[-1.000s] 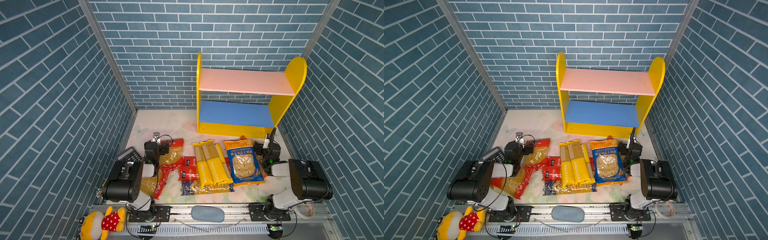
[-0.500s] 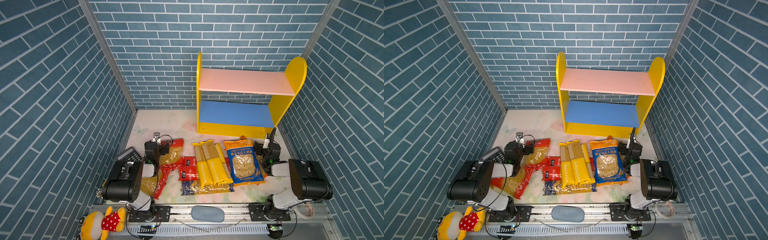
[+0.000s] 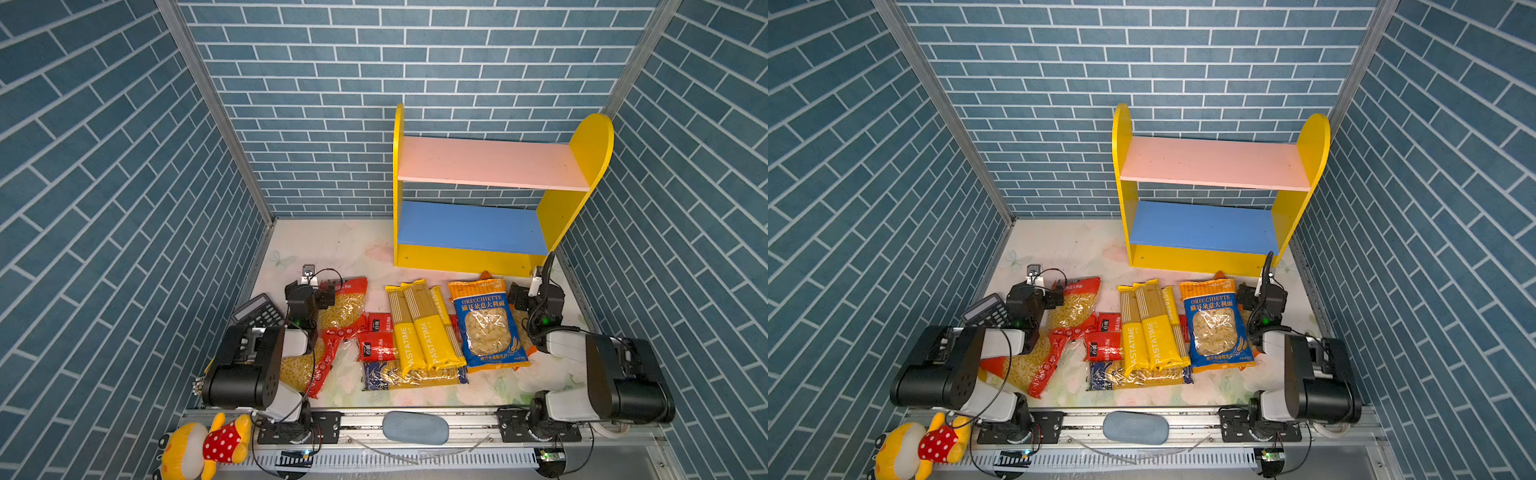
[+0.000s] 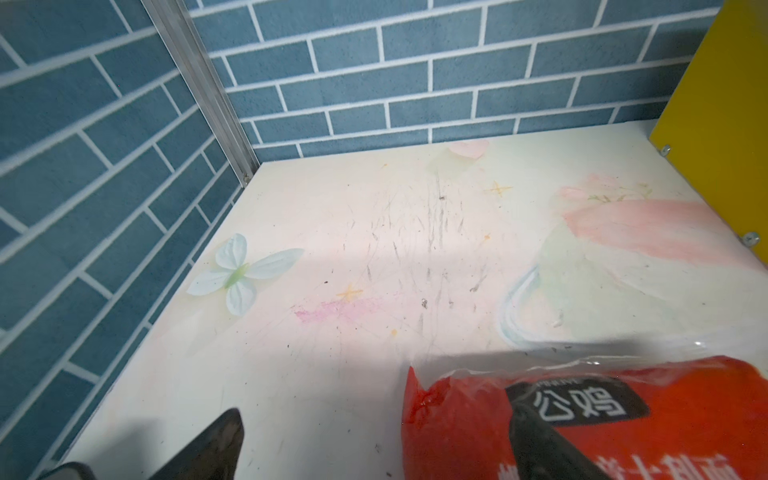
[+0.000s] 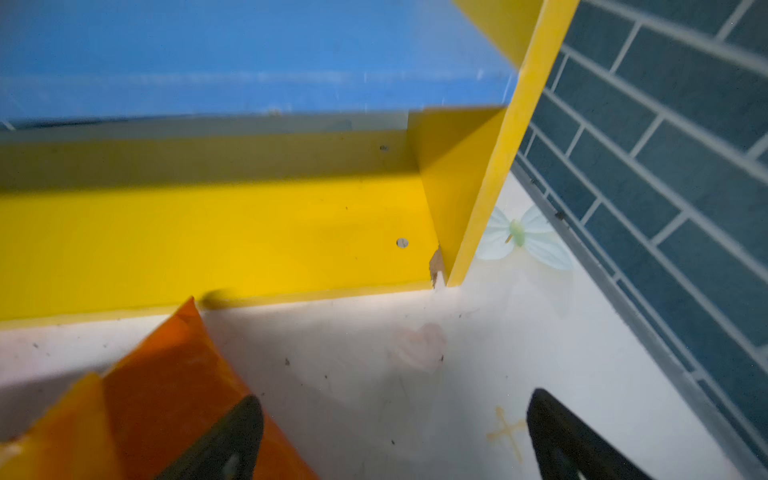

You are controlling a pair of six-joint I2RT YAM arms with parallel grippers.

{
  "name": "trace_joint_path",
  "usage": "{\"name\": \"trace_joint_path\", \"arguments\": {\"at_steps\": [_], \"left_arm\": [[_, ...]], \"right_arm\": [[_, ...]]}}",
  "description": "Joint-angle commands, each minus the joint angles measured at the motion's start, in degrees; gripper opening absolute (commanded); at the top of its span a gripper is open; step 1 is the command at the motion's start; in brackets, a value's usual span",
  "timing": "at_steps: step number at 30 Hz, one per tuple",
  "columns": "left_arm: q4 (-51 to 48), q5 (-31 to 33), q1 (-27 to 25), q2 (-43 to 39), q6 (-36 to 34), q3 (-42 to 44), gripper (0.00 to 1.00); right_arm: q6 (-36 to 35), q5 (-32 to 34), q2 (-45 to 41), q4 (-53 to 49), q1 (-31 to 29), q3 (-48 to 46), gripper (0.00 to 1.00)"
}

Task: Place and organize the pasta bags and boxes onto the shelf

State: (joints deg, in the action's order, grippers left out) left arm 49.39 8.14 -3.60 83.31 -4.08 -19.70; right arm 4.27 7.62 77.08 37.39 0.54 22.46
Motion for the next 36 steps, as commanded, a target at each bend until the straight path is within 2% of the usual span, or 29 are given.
{"name": "trace_joint_path", "arguments": {"at_steps": [1,5,7,8,9,10,11,12,14,15,17,19,20,24,27,29,34,36], "left_arm": [[-6.2,7.5,-3.5,-8.3,-1.5,-0.2,1.00],[-15.5,22.8,-9.9,-17.5,-1.9,-2.2,1.00],[-17.6,32.0,-12.5,-20.6,0.7,-2.7,1.00],[-20.4,35.2,-13.0,-22.1,5.6,-3.3,1.00],[-26.5,36.4,-13.0,-23.8,13.5,-4.9,1.00],[-34.5,36.5,-13.0,-25.3,21.4,-7.2,1.00],[-43.8,34.8,-12.7,-26.8,29.1,-10.5,1.00],[-49.6,30.9,-12.1,-28.2,33.1,-13.4,1.00],[-52.3,23.0,-11.1,-31.3,31.7,-16.0,1.00],[-52.6,22.0,-11.0,-33.6,31.2,-16.3,1.00],[-51.6,19.8,-10.2,-38.3,30.3,-15.3,1.00],[-51.6,14.5,-8.5,-41.4,28.9,-15.2,0.99],[-53.4,12.3,-8.1,-41.6,28.3,-16.7,0.94],[-67.4,6.8,-8.1,-33.8,27.6,-27.3,0.82],[-72.7,0.6,-8.8,-28.1,30.3,-30.6,0.79],[-73.0,0.7,-11.8,-26.1,31.7,-30.3,0.79],[-75.5,14.6,-26.4,-20.7,31.1,-32.2,0.89],[-77.0,17.5,-30.8,-18.1,30.5,-34.0,0.95]], "right_arm": [[4.8,7.8,-7.6,-15.0,-0.9,7.0,0.99],[14.7,22.0,-11.9,-42.6,-4.5,17.9,0.99],[20.2,21.1,-12.9,-52.3,-4.8,22.7,0.99],[27.9,21.4,-13.5,-56.6,-4.5,23.8,0.99],[33.7,18.2,-14.2,-59.2,-3.4,24.1,0.99],[32.7,8.6,-14.9,-57.1,-1.6,23.3,0.97],[31.2,-1.2,-15.4,-54.7,-0.6,22.4,0.91],[32.6,-3.6,-15.9,-55.6,-0.7,22.6,0.85],[36.1,-7.2,-16.4,-57.1,-0.7,22.9,0.79],[37.5,-8.7,-16.5,-58.4,-0.8,23.1,0.77],[39.6,-11.2,-16.7,-59.4,-1.4,22.9,0.75],[40.0,-12.3,-16.8,-59.8,-3.4,22.3,0.73],[39.9,-11.9,-16.8,-60.6,-5.2,22.2,0.72],[38.9,-8.6,-15.6,-64.3,-12.4,23.6,0.71],[37.6,-6.8,-13.3,-66.3,-17.3,26.4,0.71],[36.3,-5.6,-11.3,-67.5,-20.0,28.4,0.71],[36.0,-4.5,-8.7,-67.4,-24.3,29.5,0.71],[37.6,-5.3,-7.8,-66.4,-25.8,28.9,0.71]]}}
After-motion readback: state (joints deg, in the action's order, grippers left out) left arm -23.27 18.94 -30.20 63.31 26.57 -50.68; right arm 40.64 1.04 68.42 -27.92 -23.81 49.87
